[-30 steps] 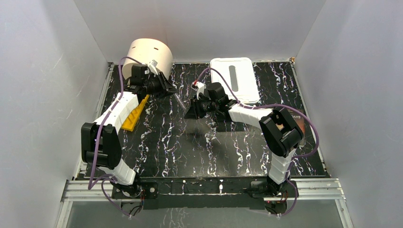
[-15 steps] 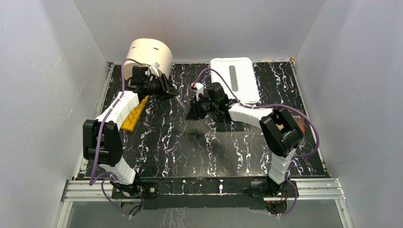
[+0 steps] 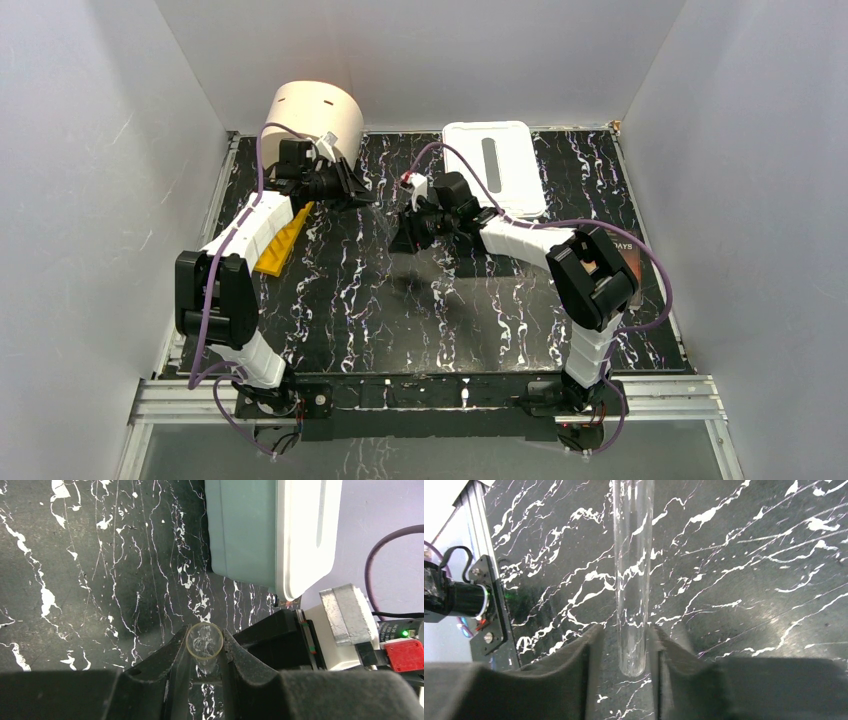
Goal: Organize the chemistry lab equipment
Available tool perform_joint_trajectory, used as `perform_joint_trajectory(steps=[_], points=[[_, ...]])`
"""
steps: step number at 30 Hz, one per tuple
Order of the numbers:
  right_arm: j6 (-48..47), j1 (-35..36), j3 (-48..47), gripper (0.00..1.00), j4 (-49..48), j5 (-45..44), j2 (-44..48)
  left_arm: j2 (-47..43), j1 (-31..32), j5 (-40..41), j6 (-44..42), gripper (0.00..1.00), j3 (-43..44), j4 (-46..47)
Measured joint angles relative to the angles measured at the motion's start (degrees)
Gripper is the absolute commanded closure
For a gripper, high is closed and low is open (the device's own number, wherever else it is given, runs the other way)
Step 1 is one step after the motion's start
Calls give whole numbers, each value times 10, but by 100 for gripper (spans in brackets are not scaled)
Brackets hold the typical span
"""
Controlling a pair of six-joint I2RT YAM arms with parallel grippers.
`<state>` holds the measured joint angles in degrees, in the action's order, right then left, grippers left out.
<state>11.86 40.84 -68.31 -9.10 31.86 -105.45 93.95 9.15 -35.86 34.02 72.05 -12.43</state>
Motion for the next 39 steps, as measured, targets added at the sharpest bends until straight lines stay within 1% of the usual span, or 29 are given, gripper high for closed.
perform_joint_trajectory(steps=[3, 4, 6, 11, 14, 21, 25, 30, 39], points=[[4, 0, -7, 31, 2, -5, 0, -2, 0, 18, -11, 85, 0, 0], [5, 0, -8, 28, 2, -7, 1, -4, 0, 28, -16, 85, 0, 0], [7, 0, -8, 27, 3, -16, 5, -10, 0, 51, -26, 85, 0, -3], [15, 0, -15, 26, 9, -43, 25, -47, 0, 140, -60, 85, 0, -23], [19, 0, -21, 30, 9, -59, 41, -74, 0, 204, -86, 84, 3, -40], [16, -3, -25, 33, 13, -71, 60, -126, 0, 388, -148, 83, 24, -73], [14, -5, -25, 33, 22, -73, 60, -137, -5, 460, -178, 83, 37, -76], [14, -7, -25, 34, 27, -73, 60, -137, -27, 501, -209, 83, 51, -74], [12, -8, -24, 34, 38, -76, 76, -130, -94, 511, -223, 83, 66, -52]])
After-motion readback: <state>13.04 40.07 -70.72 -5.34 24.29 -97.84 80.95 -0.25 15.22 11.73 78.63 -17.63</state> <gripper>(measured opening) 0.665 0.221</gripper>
